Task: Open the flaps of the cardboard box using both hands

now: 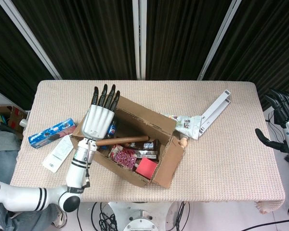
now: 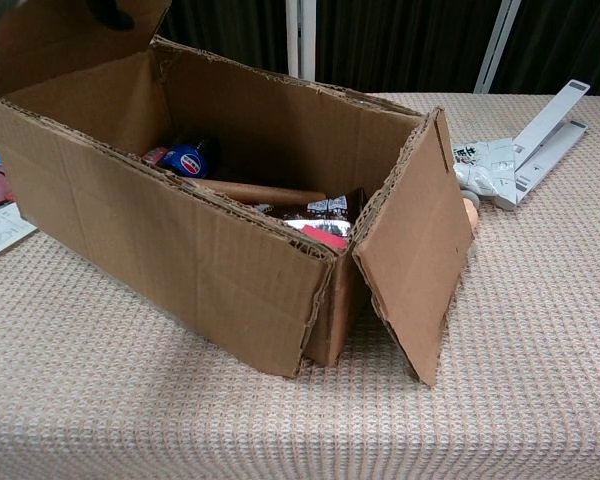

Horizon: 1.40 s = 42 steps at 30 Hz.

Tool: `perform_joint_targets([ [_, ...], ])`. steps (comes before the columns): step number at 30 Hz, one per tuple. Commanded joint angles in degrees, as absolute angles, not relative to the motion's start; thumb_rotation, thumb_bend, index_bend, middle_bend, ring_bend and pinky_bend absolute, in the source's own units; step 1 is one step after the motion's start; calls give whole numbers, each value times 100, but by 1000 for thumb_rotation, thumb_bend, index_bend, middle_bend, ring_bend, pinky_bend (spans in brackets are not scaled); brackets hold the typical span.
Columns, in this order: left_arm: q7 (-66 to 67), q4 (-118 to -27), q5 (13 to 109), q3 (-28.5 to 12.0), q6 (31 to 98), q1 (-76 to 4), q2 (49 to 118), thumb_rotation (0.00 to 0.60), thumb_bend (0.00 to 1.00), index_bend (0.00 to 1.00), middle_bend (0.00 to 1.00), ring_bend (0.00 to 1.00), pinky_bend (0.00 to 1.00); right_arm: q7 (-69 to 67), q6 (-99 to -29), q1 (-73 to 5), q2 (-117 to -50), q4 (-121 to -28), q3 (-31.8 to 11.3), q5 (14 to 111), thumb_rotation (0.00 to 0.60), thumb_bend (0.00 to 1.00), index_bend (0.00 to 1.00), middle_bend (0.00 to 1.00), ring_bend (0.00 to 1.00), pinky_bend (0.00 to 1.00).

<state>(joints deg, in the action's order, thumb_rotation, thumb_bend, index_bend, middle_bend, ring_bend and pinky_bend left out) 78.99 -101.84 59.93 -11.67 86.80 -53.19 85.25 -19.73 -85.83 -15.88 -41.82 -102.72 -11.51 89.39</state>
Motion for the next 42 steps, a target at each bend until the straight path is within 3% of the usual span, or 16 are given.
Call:
perform_joint_targets([
  [1, 7530, -9836, 6171, -1246, 8692, -5201, 8199, 600, 143, 0, 0, 32, 165, -1935, -8534, -1599, -4174, -10310, -1150, 8927, 600, 230, 0, 0, 0, 0],
  [16, 6345, -9000, 5714, -1428, 8530, -4470, 7390, 600, 139, 0, 0, 32, 166, -1639, -8430, -1607, -4139, -10540, -1124, 9005, 600, 218, 0, 0, 0, 0],
  [20, 4680, -9203, 6037, -1432, 8445, -4025, 7124, 600, 27, 0, 0, 33, 173, -1618, -8462, -1506, -4194, -10436, -996, 9120, 600, 217, 0, 0, 0, 0],
  [26, 1652, -9826, 6956, -863, 8209, -2969, 6201, 600, 0, 0, 11, 34, 188, -1469, -8705, -1097, -4628, -9776, -671, 9083, 600, 205, 0, 0, 0, 0],
  [30, 675, -9478, 8095, -171, 8759, -2206, 5724, 600, 0, 13, 37, 35, 173, -1288, -8939, -683, -5130, -8955, -403, 8945, 600, 119, 0, 0, 0, 0],
  [36, -56, -9122, 8586, 705, 8843, -1317, 5329, 600, 0, 28, 19, 34, 172, -991, -9357, -20, -5839, -8039, -219, 8502, 600, 84, 0, 0, 0, 0],
  [42, -115, -8535, 9034, 877, 9391, -755, 5688, 548, 0, 7, 14, 34, 172, -707, -9285, 313, -6377, -7580, -192, 8047, 600, 85, 0, 0, 0, 0],
])
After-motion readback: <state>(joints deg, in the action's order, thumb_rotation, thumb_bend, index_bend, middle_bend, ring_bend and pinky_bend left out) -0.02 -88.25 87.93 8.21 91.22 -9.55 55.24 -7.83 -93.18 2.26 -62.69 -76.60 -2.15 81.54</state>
